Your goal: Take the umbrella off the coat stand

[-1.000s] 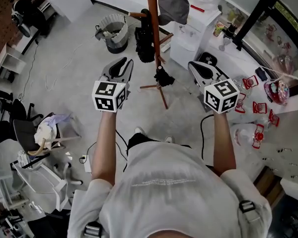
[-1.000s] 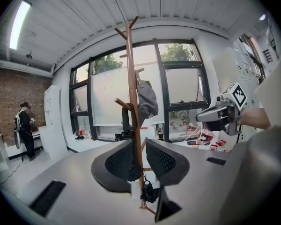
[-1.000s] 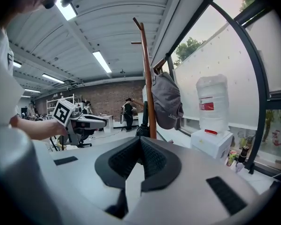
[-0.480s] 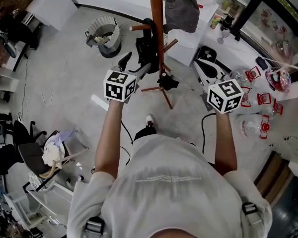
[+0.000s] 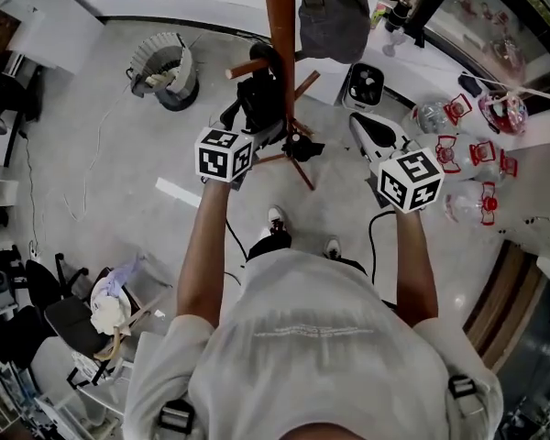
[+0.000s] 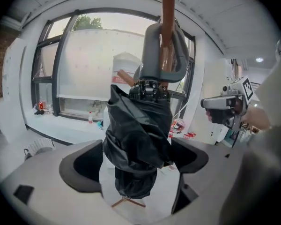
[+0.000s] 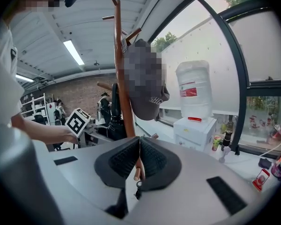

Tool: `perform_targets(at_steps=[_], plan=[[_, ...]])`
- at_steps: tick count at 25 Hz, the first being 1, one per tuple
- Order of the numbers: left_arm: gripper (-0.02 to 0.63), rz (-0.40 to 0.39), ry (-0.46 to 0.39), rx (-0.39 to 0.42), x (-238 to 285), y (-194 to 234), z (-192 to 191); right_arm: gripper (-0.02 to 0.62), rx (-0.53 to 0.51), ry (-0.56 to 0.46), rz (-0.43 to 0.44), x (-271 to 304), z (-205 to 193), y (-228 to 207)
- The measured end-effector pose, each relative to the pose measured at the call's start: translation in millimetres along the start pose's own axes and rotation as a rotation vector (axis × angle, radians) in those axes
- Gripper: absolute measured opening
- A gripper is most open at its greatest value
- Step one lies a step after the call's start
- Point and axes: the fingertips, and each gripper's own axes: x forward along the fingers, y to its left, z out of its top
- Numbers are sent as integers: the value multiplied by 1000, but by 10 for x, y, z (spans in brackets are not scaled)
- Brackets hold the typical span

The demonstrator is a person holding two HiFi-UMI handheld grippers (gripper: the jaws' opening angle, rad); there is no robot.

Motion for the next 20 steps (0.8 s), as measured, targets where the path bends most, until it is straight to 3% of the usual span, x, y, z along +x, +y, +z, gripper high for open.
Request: perform_targets(at_steps=[9, 16, 20], plan=[[457, -129, 6, -27, 314, -62, -106, 25, 46, 51, -49, 81, -232, -10], [451, -141, -4, -19, 492, -128, -131, 25, 49, 64, -81, 72, -254, -17], [399, -141, -14, -17, 495, -116, -102, 25, 54, 64, -99, 39, -243, -53]])
